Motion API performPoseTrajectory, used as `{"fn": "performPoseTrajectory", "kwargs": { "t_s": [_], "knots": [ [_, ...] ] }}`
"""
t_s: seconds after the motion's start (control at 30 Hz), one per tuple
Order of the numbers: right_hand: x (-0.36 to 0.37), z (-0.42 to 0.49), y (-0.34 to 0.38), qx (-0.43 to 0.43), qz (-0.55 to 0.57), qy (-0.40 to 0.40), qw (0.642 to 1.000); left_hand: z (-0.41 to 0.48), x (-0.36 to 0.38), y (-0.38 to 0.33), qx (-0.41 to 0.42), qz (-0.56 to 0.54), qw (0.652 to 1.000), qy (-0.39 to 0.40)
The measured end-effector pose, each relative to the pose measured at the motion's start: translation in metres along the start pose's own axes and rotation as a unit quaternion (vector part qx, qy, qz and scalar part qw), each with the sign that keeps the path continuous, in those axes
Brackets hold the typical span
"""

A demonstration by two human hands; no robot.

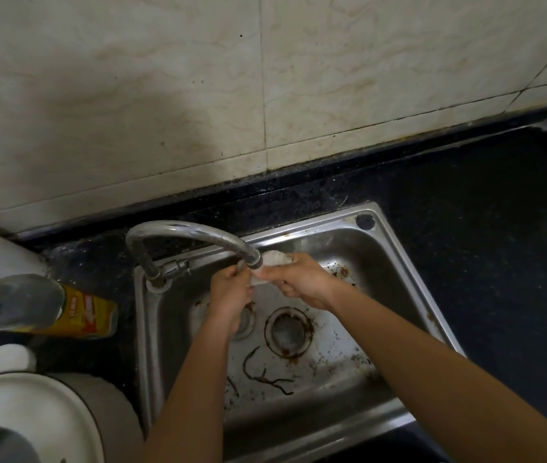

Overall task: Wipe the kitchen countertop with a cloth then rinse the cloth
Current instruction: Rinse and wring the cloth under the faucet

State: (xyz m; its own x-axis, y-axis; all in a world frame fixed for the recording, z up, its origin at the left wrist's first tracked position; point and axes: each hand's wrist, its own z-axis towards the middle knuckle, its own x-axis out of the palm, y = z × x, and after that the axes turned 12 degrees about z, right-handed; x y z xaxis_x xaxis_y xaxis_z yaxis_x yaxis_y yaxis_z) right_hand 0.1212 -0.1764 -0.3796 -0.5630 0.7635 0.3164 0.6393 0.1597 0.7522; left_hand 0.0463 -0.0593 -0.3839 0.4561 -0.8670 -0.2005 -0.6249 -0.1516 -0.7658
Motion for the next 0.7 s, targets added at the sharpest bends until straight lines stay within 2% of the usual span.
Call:
{"fn": "performPoseTrajectory", "kwargs": {
  "t_s": [0.1,0.2,0.27,0.37,0.47,0.57,0.63,0.7],
  "knots": [
    [-0.004,0.003,0.006,0.024,-0.01,0.031,0.999,0.003,-0.002,0.0,-0.016,-0.013,0.999,-0.045],
    [-0.008,0.002,0.011,0.035,-0.026,0.051,0.998,0.002,-0.005,0.0,-0.022,-0.019,0.999,-0.037],
    [-0.007,0.001,0.012,0.019,-0.048,0.021,0.998,0.0,-0.006,-0.001,-0.023,-0.021,1.0,-0.003],
    [0.001,0.0,0.013,-0.008,-0.08,-0.075,0.994,-0.001,-0.007,-0.002,-0.034,-0.089,0.994,0.058],
    [0.009,0.0,0.013,-0.006,-0.093,-0.133,0.987,0.0,-0.011,-0.002,-0.015,-0.097,0.992,0.081],
    [0.016,-0.001,0.011,0.009,-0.101,-0.136,0.985,-0.001,-0.018,-0.003,0.023,-0.069,0.993,0.09],
    [0.02,-0.001,0.01,0.008,-0.126,-0.133,0.983,0.001,-0.02,0.0,0.019,-0.053,0.994,0.094],
    [0.022,0.0,0.01,0.01,-0.151,-0.128,0.98,0.001,-0.018,0.004,0.009,-0.033,0.997,0.063]
  ]
}}
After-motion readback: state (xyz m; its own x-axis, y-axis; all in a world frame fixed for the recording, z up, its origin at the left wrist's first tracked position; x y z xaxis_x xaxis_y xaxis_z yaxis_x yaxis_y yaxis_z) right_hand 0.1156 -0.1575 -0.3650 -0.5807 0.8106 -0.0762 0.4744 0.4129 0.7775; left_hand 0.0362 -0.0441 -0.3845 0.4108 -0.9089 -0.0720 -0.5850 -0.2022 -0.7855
